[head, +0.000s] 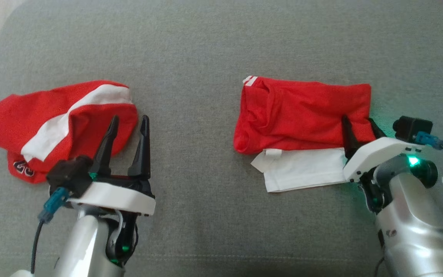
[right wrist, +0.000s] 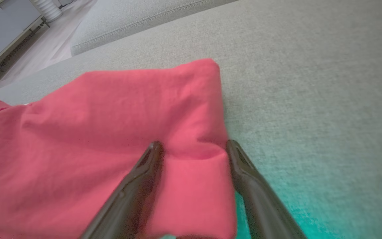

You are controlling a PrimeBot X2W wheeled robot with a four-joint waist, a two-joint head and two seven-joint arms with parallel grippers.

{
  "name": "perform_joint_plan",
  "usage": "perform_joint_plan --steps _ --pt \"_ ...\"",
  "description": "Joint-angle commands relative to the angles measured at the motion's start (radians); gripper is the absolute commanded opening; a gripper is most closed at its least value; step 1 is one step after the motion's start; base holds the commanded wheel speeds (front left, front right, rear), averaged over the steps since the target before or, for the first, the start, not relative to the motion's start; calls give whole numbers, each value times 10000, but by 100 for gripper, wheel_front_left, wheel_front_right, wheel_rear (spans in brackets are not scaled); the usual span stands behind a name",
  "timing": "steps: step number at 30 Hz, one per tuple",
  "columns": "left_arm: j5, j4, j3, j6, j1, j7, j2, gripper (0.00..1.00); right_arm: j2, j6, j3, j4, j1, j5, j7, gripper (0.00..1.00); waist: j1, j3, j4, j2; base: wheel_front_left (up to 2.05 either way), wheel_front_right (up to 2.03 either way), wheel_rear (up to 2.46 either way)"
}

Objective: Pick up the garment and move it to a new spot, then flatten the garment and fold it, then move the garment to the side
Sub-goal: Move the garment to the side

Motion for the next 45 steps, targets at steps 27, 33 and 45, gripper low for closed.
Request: perform_joint_plan --steps 27,33,45 --pt "95 -475 358 -133 -824 -53 49 100 -3752 -7 -5 152 -2305 -1990 -600 0 0 471 -599 0 0 0 0" --pt "65 -461 459 -30 -801 -53 49 100 -4231 -7 -343 -350 -2332 -2656 -645 0 0 560 -462 0 0 0 0" --pt "-13 -431 534 -36 -889 -53 49 100 -3952 -7 -597 -1063 -2108 -2626 -407 56 0 691 -423 0 0 0 0"
